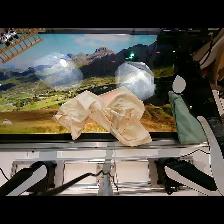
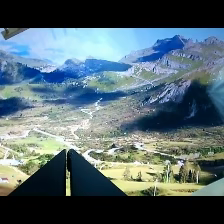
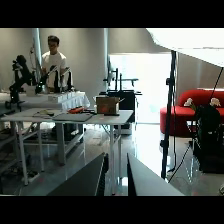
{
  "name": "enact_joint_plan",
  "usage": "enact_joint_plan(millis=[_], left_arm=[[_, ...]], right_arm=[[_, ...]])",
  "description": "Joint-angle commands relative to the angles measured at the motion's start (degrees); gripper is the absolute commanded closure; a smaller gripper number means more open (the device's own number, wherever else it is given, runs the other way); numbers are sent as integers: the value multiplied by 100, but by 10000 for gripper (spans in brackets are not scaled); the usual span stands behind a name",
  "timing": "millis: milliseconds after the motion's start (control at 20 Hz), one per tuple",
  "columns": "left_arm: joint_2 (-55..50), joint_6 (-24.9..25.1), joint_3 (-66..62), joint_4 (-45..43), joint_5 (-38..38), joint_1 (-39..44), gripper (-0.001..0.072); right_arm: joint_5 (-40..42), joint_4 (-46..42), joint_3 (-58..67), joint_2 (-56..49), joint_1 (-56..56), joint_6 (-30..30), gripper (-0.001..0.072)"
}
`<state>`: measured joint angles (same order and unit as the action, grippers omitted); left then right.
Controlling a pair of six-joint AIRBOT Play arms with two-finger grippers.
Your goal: Fold the clothes and pants, and hang the long-sleeved shirts on hangers.
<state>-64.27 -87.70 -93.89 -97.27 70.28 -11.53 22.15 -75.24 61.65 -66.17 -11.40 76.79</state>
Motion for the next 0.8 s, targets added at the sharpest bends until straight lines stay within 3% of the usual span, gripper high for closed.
enact_joint_plan(millis=[0,400,450,550,600,750], left_arm=[[4,2,-7,0,-7,-7,701],[2,2,-7,116,-92,-7,699],[-15,4,-2,249,-175,-7,656],[-122,4,0,684,-243,13,223],[-212,4,7,903,-236,44,55],[-542,0,13,1058,140,195,25]], right_arm=[[-2,2,-2,-2,-4,0,544],[-2,2,-2,-2,-4,0,544],[-2,-4,4,-2,-2,0,544],[-4,2,2,-2,-4,0,544],[-4,0,2,-2,-4,0,544],[-2,2,2,4,-2,0,544]])
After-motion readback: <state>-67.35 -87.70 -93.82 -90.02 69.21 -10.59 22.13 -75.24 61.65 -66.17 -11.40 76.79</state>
